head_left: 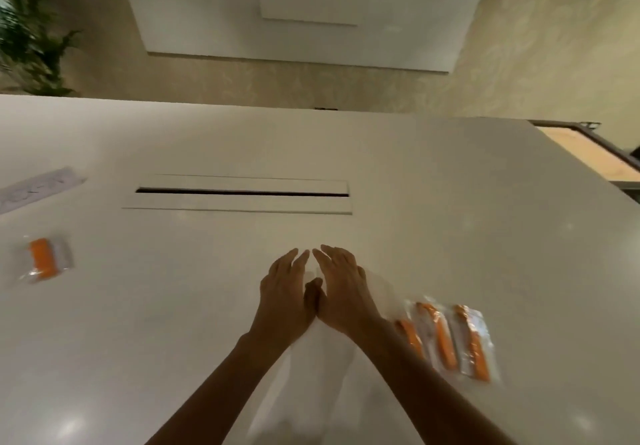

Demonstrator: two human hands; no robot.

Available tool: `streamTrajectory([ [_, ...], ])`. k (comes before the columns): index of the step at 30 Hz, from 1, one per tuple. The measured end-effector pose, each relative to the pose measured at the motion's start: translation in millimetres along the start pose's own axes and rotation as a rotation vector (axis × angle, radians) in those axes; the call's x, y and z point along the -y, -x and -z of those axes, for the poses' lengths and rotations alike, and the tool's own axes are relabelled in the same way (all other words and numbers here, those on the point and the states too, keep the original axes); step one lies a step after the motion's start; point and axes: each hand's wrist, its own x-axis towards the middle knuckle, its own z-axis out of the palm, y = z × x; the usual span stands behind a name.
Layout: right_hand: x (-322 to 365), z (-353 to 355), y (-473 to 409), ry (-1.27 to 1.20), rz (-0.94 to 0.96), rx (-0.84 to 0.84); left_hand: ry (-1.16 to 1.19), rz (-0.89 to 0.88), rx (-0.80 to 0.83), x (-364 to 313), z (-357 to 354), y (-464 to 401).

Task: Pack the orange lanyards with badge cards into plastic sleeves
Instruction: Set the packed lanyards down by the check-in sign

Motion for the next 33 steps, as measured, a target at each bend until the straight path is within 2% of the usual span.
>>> streamTrajectory([
  [7,-95.8,77.5,66.5,0.001,-0.189,-0.046,0.130,-0.065,0.114,-108.7,-58.6,14.8],
  [13,-136.0,104.3,106.2,-0.041,-0.263,-0.118,0.028,-0.076,0.190,-146.7,-77.9,33.1],
  [22,-138.8,89.0,133.4,-0.045,-0.107,-0.004,-0.092,0.140,0.270,-140.8,-80.0,57.6],
  [33,-136.6,75.9,137.1,0.014,-0.045,-0.007,0.373,0.407,0.274,-143.0,-79.0,56.0],
])
